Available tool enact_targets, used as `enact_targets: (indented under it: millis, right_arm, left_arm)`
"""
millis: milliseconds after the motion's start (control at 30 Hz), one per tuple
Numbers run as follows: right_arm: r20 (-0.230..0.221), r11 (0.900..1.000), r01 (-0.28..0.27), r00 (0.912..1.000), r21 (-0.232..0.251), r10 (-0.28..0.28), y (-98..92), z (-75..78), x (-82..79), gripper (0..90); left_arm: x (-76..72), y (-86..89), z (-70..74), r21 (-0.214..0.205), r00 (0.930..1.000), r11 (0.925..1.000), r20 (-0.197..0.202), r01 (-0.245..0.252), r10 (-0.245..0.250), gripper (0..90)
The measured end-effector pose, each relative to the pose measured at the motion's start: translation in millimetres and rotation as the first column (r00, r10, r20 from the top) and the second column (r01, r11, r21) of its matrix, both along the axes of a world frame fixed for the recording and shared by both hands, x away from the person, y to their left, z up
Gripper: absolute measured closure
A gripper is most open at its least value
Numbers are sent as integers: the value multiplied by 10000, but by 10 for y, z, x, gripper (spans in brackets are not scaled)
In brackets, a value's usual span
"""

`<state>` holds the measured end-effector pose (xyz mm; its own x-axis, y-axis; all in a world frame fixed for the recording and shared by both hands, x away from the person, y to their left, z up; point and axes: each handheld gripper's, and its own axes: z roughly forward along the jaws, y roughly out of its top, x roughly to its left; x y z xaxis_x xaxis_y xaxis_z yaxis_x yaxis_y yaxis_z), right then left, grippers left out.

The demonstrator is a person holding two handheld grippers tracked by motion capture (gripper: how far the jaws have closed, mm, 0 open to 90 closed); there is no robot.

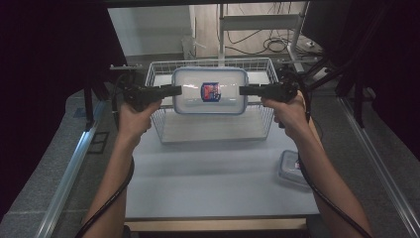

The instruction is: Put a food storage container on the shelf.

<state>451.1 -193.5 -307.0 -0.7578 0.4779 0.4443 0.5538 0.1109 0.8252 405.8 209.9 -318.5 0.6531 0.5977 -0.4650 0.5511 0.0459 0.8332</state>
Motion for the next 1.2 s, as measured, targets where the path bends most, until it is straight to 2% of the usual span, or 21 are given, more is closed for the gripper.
enact_targets:
  millis: [233,633,933,1200]
  right_arm:
    - [-69,9999,164,9998,55,-164,-17,52,192,533]
    - [-630,9985,494,9969,227,-479,-4,34,489,526]
    - [-840,9973,688,9943,261,-664,15,45,565,518]
    - [-776,9946,1032,9917,38,-1026,77,53,628,487]
  left_arm:
    - [171,-33,0,-14,9997,10000,-231,-69,69,543]
    - [419,-45,18,-126,9968,9994,-733,-315,305,541]
    - [503,-38,5,-307,9936,9984,-1042,-477,442,536]
    - [561,-53,13,-138,9918,9979,-1118,-634,615,519]
